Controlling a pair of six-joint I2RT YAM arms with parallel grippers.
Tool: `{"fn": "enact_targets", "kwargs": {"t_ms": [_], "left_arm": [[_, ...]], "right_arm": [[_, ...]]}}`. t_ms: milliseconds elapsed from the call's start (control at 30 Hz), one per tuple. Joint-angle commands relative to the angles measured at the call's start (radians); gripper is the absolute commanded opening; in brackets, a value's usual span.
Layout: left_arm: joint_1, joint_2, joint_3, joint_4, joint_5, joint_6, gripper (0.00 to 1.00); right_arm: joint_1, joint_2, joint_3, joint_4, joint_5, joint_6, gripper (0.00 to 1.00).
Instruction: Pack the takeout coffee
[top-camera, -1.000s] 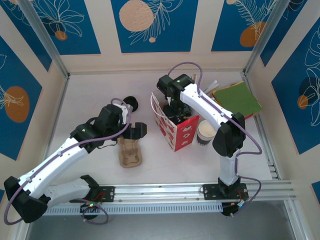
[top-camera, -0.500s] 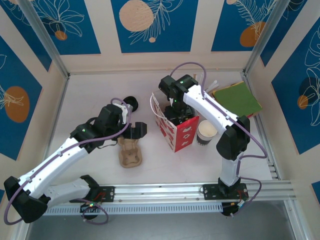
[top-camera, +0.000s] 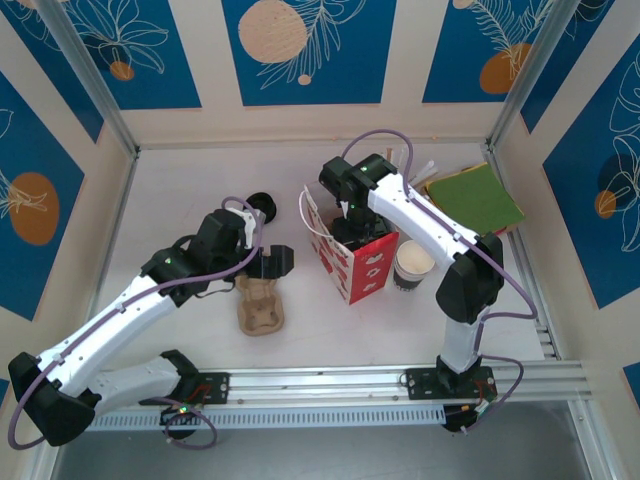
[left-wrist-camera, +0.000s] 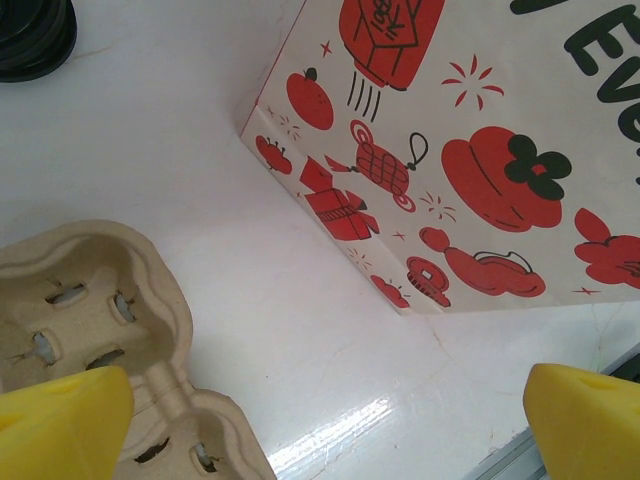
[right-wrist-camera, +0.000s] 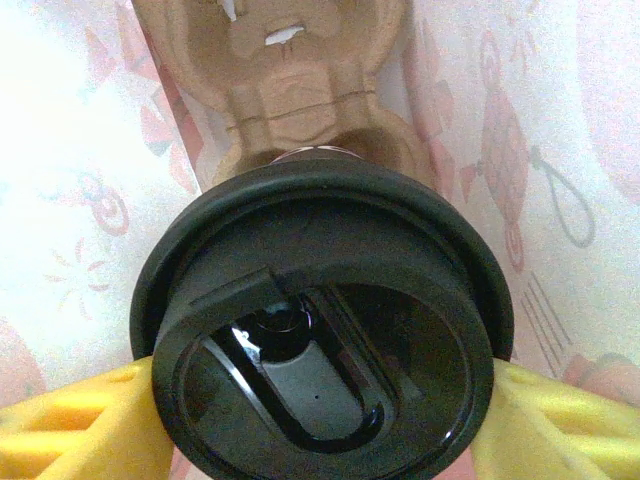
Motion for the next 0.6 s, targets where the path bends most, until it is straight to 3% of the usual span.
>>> {"fn": "enact_targets", "kwargs": {"t_ms": [0,567], "left_arm": [[0.007,-0.011,-0.004,0.009,0.003,-0.011,1.0],[0.007,-0.002,0.004,0.011,0.001,-0.011,1.0]], "right_arm": [[0.005,-0.029,-0.011,-0.016,-0.027,-0.003,0.68],[0.005,-0.03,-0.018,-0.017,-0.031,-0.002,0.68]]}}
